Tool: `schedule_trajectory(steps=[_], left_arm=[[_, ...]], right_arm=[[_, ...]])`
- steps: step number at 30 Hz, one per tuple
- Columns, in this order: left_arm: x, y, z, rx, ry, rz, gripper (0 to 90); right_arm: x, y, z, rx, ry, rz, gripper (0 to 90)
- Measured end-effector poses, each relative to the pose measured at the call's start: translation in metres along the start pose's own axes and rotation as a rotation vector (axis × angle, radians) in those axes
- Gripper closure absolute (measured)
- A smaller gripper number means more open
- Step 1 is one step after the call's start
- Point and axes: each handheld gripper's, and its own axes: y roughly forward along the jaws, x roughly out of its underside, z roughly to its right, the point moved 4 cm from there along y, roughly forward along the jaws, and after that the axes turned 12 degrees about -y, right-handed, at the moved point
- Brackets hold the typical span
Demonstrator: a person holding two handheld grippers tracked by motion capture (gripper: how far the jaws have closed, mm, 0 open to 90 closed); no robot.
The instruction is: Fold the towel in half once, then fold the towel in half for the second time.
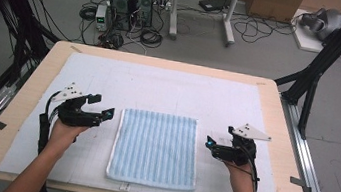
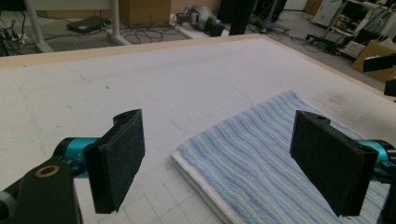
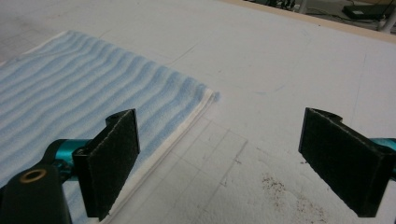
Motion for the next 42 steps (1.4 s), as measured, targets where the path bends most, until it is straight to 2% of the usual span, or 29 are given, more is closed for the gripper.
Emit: schedule_trajectory(steps=[5,8,14,19,22,24,29,33,37,39,42], left_arm=[[0.001,0.005,0.000,0.002,-0.007,-0.002,20.0],[0.000,0.008,0.000,0.009,-0.014,0.016,21.2],[-0.001,0.012,-0.008,-0.017,-0.047,0.021,22.4],[-0.004,0.020,-0.010,-0.030,-0.038,-0.013,24.5],[-0.009,0.028,-0.008,-0.021,-0.032,0.000,25.6],[-0.010,0.035,-0.009,-0.050,-0.018,-0.027,26.9],[-0.008,0.051,-0.014,-0.075,-0.017,-0.060,30.6],[0.004,0.067,-0.022,-0.118,-0.005,-0.133,34.3],[0.014,0.077,-0.028,-0.157,-0.007,-0.184,40.3],[0.017,0.081,-0.027,-0.161,-0.018,-0.195,43.4],[0.022,0.085,-0.027,-0.168,-0.010,-0.222,47.0]], right_arm=[[-0.001,-0.001,0.003,0.003,0.006,0.005,11.7],[0.000,0.000,0.002,-0.001,0.003,0.003,11.7],[-0.002,0.002,0.000,-0.021,0.016,0.008,11.7],[-0.004,0.005,-0.003,-0.038,0.018,0.019,11.7],[-0.007,0.005,-0.005,-0.051,0.011,0.011,11.7],[-0.009,0.004,-0.006,-0.050,0.008,0.018,11.7],[-0.013,0.002,-0.007,-0.063,0.007,0.029,11.7],[-0.011,0.005,-0.008,-0.074,0.033,0.029,11.7],[-0.010,0.007,-0.010,-0.082,0.026,0.021,11.7],[-0.009,0.007,-0.010,-0.082,0.028,0.015,11.7],[-0.008,0.009,-0.010,-0.085,0.032,0.007,11.7]])
